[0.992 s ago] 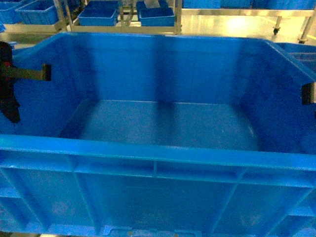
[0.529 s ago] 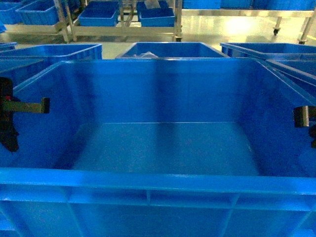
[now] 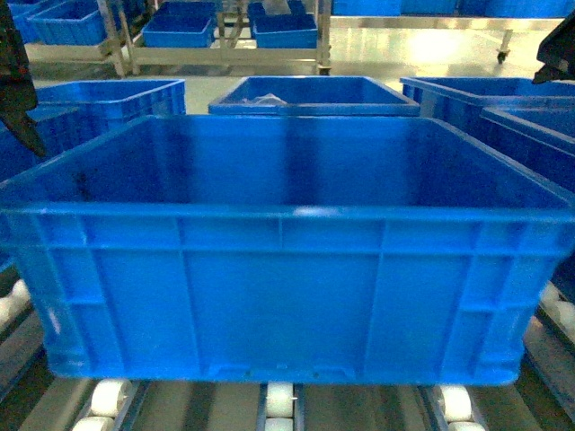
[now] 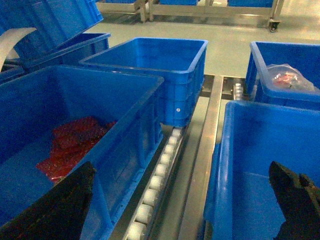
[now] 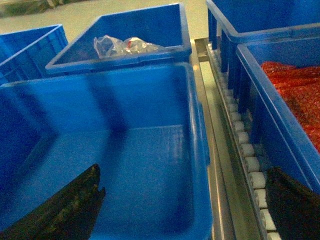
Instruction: Place box next to blue box on left shelf
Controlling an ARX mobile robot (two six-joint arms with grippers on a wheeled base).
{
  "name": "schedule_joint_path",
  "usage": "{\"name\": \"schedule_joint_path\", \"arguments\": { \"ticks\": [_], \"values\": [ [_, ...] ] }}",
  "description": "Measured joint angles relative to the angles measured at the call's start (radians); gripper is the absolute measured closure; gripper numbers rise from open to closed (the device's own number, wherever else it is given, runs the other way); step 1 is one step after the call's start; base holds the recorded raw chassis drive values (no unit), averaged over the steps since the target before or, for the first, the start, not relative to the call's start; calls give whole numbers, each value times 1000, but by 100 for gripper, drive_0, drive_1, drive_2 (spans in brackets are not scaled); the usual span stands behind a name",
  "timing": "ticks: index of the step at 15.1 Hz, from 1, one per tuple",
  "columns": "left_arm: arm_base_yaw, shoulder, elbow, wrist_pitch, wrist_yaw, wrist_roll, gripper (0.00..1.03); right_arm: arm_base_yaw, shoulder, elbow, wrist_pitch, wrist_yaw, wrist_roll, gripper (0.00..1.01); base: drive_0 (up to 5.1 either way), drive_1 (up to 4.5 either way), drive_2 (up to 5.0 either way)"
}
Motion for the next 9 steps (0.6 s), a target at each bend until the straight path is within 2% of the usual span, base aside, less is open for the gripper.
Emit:
{"name": "schedule_joint_path", "arguments": {
  "ticks": [1, 2, 3, 4, 5, 6, 8, 9],
  "values": [
    [-1, -3, 1, -2, 0, -1, 6, 0, 3, 0, -8, 3, 0, 1, 0, 0, 0],
    [-1, -3, 1, -4, 0, 0, 5, 0, 6, -1, -8, 3, 0, 4, 0, 0, 0],
    [30, -6, -47, 161, 153, 18, 15, -4, 12, -67, 220, 39, -56, 12, 0, 0, 0],
    [49, -55, -130, 249, 286, 26, 28, -27, -19, -176, 403, 34, -138, 25, 0, 0, 0],
    [64, -103, -208, 282, 346, 27, 41, -62, -72, -290, 514, 17, -193, 39, 0, 0, 0],
    [71, -146, -272, 291, 370, 27, 55, -87, -119, -345, 553, -1, -215, 52, 0, 0, 0],
    [92, -243, -380, 297, 390, 27, 84, -125, -218, -451, 561, -54, -232, 82, 0, 0, 0],
    [131, -293, -418, 291, 437, 27, 99, -146, -259, -497, 554, -67, -236, 96, 0, 0, 0]
  ]
}}
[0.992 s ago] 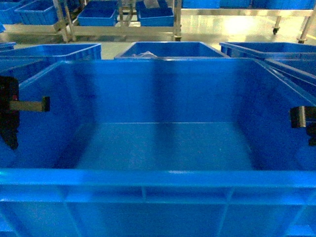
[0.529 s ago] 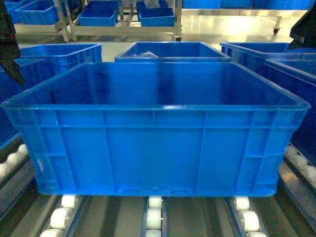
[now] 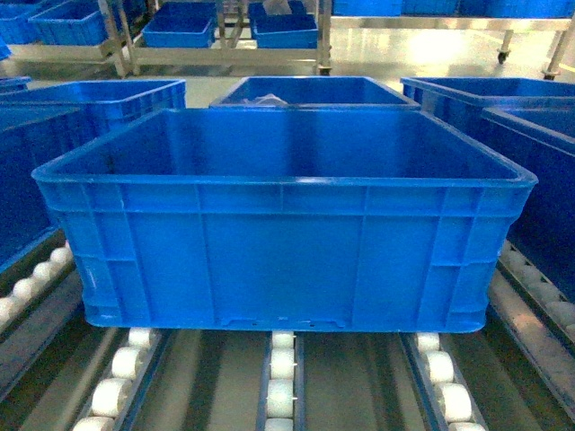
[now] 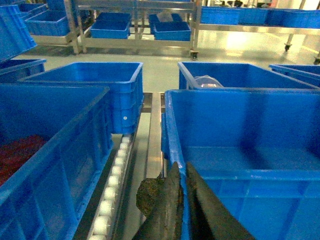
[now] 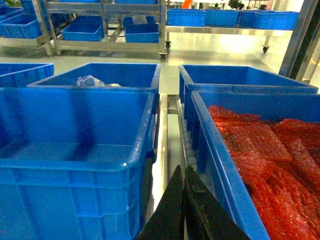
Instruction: Place box next to blue box on left shelf
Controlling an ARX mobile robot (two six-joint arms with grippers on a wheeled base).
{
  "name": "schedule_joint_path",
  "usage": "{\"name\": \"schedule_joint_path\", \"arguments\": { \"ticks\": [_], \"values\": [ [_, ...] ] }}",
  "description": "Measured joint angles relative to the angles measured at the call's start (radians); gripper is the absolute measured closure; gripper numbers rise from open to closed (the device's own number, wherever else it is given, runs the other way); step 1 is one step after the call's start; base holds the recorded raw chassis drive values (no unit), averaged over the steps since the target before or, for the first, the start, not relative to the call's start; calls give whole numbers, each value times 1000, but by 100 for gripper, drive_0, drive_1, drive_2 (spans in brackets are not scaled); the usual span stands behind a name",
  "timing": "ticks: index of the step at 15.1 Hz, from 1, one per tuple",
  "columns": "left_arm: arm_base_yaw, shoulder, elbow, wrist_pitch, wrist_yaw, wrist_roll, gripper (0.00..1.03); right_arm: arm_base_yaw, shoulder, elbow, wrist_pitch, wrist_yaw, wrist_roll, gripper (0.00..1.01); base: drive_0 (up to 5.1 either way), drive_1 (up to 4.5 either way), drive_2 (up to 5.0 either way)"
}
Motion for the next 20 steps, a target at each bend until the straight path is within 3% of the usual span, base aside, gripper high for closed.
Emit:
{"name": "schedule_joint_path", "arguments": {
  "ticks": [3, 4, 5, 6, 9, 10, 20],
  "values": [
    [29, -138, -95, -50, 19, 1, 102, -38, -138, -89, -42, -47, -7, 100, 0, 0, 0],
    [28, -180, -116, -70, 21, 1, 102, -66, -178, -113, -66, -75, -7, 100, 0, 0, 0],
    [28, -229, -134, -97, 20, 1, 102, -125, -222, -130, -90, -121, -7, 100, 0, 0, 0],
    [29, -272, -152, -126, 20, 1, 102, -134, -265, -145, -113, -122, -7, 100, 0, 0, 0],
    [27, -362, -219, -143, 21, 1, 102, -127, -394, -185, -203, -130, -7, 100, 0, 0, 0],
    [27, -396, -221, -197, 21, 1, 102, -127, -397, -212, -149, -129, -7, 100, 0, 0, 0],
    [27, -813, -222, -568, 21, 1, 102, -127, -755, -219, -508, -131, -7, 100, 0, 0, 0]
  ]
}}
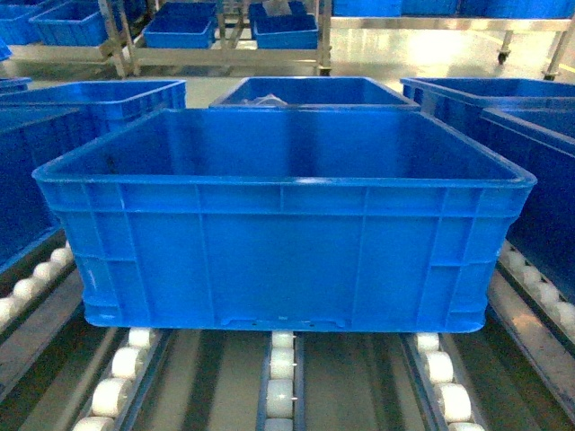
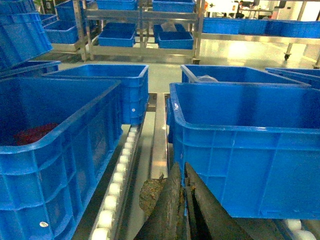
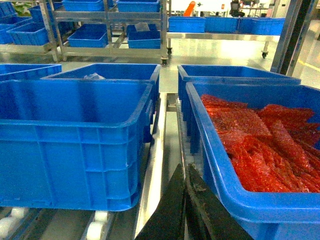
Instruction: Place box next to blue box on left shelf
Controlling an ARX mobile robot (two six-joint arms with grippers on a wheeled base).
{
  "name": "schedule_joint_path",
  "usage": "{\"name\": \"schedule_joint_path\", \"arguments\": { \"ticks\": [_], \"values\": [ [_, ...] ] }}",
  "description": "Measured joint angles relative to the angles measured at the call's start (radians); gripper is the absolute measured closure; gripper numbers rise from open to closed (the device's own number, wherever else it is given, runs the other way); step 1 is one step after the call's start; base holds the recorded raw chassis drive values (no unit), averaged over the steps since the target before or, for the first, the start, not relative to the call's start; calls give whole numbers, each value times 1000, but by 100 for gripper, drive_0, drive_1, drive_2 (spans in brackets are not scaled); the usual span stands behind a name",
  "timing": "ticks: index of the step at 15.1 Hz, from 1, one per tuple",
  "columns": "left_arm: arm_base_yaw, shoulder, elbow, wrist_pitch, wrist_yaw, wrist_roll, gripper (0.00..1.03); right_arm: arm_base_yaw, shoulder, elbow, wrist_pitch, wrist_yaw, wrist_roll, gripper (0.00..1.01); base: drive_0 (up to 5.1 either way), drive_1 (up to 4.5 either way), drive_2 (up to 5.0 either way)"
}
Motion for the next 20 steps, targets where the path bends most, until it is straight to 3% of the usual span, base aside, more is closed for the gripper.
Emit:
{"name": "schedule_joint_path", "arguments": {
  "ticks": [3, 4, 5, 9, 11, 15, 16, 20],
  "values": [
    [0, -80, 0, -79, 0, 1, 102, 0, -71, 0, -72, 0, 0, 100, 0, 0, 0],
    [0, -100, 0, -98, 0, 2, 102, 0, -161, 0, -212, -3, 0, 100, 0, 0, 0],
    [0, -189, 1, -237, 5, 2, 102, 0, -238, 1, -230, -2, 0, 100, 0, 0, 0],
    [0, -261, 0, -277, 2, 3, 102, 0, -240, 0, -249, -1, -1, 99, 0, 0, 0],
    [0, -261, 0, -277, 2, 2, 71, 0, -240, 0, -249, -1, -1, 65, 0, 0, 0],
    [0, -261, 0, -277, 2, 3, 17, 0, -240, 0, -250, -1, -1, 10, 0, 0, 0],
    [0, -261, 0, -277, 2, 3, 3, 0, -240, 0, -249, -1, 0, 1, 0, 0, 0],
    [0, -261, 0, -277, 2, 4, 5, 0, -240, 0, -250, -1, 0, 3, 0, 0, 0]
  ]
}}
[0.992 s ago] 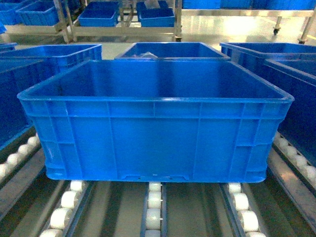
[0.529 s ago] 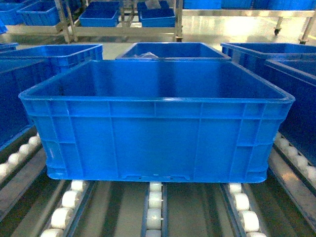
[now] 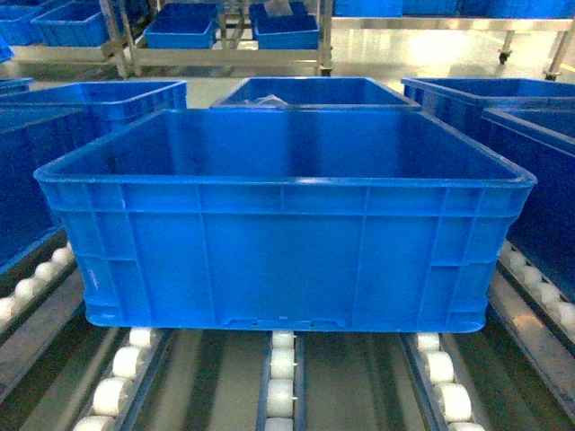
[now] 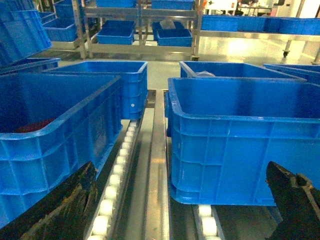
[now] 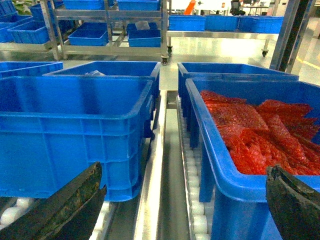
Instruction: Place box next to blue box on left shelf
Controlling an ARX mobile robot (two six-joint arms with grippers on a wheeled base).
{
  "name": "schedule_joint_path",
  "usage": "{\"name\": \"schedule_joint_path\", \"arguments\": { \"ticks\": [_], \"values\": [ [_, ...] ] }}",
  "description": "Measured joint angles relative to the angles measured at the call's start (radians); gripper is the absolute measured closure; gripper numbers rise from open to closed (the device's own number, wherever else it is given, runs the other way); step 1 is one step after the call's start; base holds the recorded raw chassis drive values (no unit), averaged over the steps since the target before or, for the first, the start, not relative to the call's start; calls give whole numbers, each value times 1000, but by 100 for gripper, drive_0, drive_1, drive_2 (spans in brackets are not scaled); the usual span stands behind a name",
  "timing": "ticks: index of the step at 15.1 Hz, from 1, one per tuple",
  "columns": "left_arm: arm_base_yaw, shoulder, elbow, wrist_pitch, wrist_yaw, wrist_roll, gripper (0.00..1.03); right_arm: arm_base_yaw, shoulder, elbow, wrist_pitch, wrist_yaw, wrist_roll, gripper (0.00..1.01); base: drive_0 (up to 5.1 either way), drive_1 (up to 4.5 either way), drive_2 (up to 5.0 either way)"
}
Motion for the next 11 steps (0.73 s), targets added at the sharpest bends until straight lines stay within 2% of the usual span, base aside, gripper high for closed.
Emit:
{"name": "schedule_joint_path", "arguments": {
  "ticks": [11],
  "values": [
    [0, 0, 0, 0, 0, 0, 5, 0, 0, 0, 0, 0, 0, 3, 0, 0, 0]
  ]
}}
